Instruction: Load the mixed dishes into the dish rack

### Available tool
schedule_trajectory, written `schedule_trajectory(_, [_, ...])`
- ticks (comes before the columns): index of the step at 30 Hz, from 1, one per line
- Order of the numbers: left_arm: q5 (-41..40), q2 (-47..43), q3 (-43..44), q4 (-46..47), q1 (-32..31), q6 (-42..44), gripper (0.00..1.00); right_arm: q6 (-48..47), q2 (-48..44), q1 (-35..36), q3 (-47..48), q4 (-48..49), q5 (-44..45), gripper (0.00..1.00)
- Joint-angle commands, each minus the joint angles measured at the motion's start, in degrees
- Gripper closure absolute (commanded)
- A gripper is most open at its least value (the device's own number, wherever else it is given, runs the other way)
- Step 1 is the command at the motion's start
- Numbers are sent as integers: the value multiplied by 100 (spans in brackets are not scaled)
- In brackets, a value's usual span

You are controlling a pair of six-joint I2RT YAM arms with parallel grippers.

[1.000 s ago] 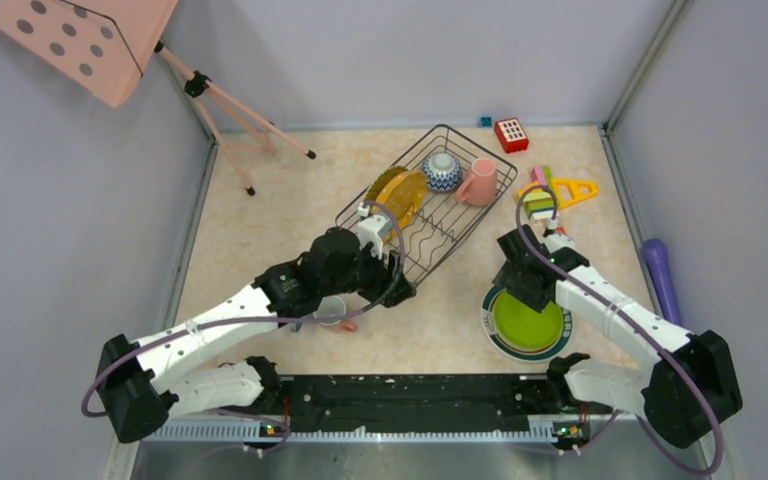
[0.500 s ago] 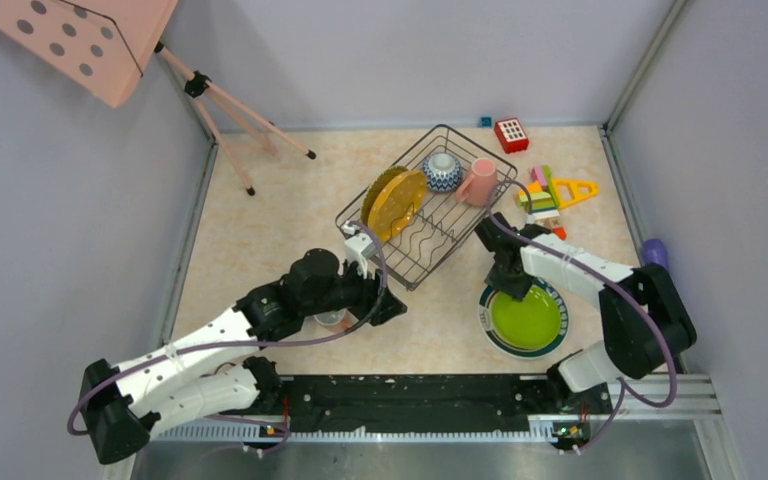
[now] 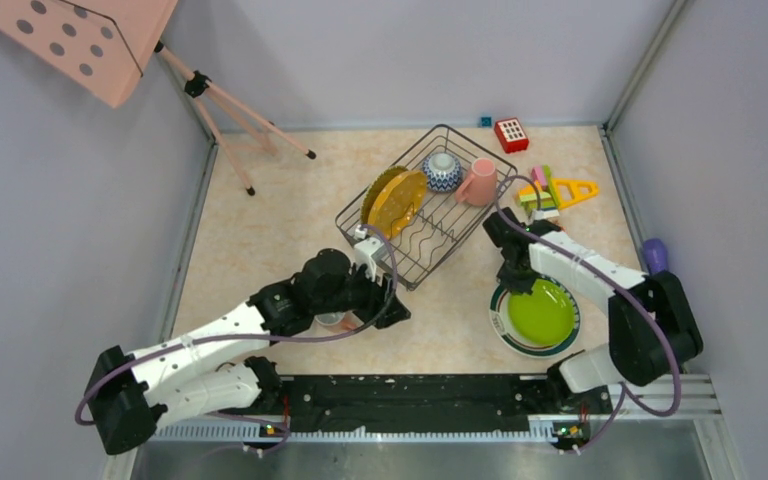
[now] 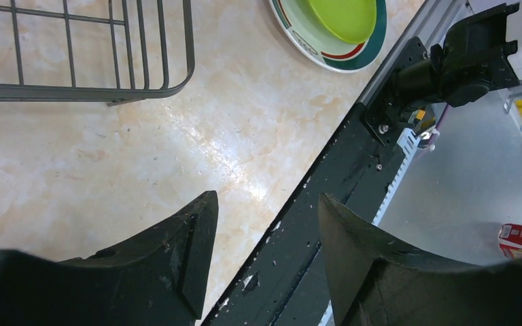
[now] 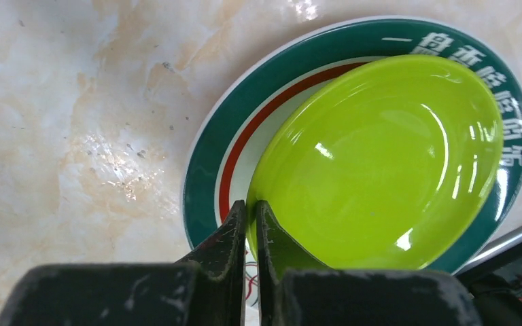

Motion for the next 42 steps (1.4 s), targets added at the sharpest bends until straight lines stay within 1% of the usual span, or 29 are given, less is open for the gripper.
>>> schedule_trajectory(1, [224, 240, 1, 646, -35, -104, 40, -89, -546, -190, 416, -336, 142, 100])
schedule_trajectory(5, [69, 560, -5, 1064, -200, -341, 40, -264, -809, -414, 765, -488, 531, 100])
schedule_trajectory(9, [-302, 1016, 171, 1565, -589, -549, 40, -706, -936, -828, 1034, -330, 793, 100])
schedule_trajectory(12, [-562, 1459, 281, 2088, -810, -759, 39, -917, -852, -1131, 1210, -212, 1110, 100])
schedule_trajectory(15, [-843, 2142, 541, 2524, -1000, -878, 39, -970, -676, -1367, 1379, -83, 1281, 100])
schedule_trajectory(18, [-1204, 2951, 983, 2788, -1144, -897, 39, -818, -472, -1400, 1551, 175, 1316, 100])
schedule_trajectory(19, [-1258, 3268, 1130, 2868, -1182, -897, 39, -776, -391, -1406, 1570, 329, 1279, 100])
schedule_trajectory(21, [-1356, 3616, 1329, 3041, -1227, -917, 39, -746, -162, -1405, 1582, 644, 1090, 100])
schedule_trajectory(24, [-1369, 3922, 1450, 3342, -1254, -950, 39, -886, 212, -1405, 1531, 1130, 685, 100])
schedule_trajectory(26, [-1384, 4086, 1561, 3409, -1259, -929, 39, -1020, 286, -1404, 1314, 1597, 448, 100])
schedule_trajectory(28, [-1401, 4251, 1702, 3356, -1286, -988, 39, -1220, 133, -1403, 930, 2280, 278, 100])
schedule_trajectory(32, [-1835, 4428, 1771, 3496, -1463, -1148, 39, -1622, -424, -1406, -16, 3848, -82, 100])
schedule_trajectory(35, [-2012, 4467, 1751, 3595, -1556, -1193, 39, -1593, -362, -1405, -83, 3996, -221, 96])
schedule_trajectory(37, [-2064, 4546, 1799, 3551, -1567, -1285, 39, -1617, -165, -1405, 30, 3850, -360, 93])
schedule_trajectory(39, [-1996, 4642, 1817, 3624, -1574, -1389, 39, -1681, 9, -1403, 156, 3646, -454, 84])
schedule_trajectory(40, [-1965, 4682, 1818, 3668, -1575, -1433, 39, -1725, 68, -1406, 218, 3544, -456, 75])
schedule_trajectory(41, [-1963, 4731, 1815, 3689, -1580, -1467, 39, -1759, 102, -1402, 262, 3451, -469, 58])
schedule_trajectory(42, [-1998, 4750, 1803, 3699, -1593, -1484, 39, -1789, 101, -1401, 294, 3400, -492, 45])
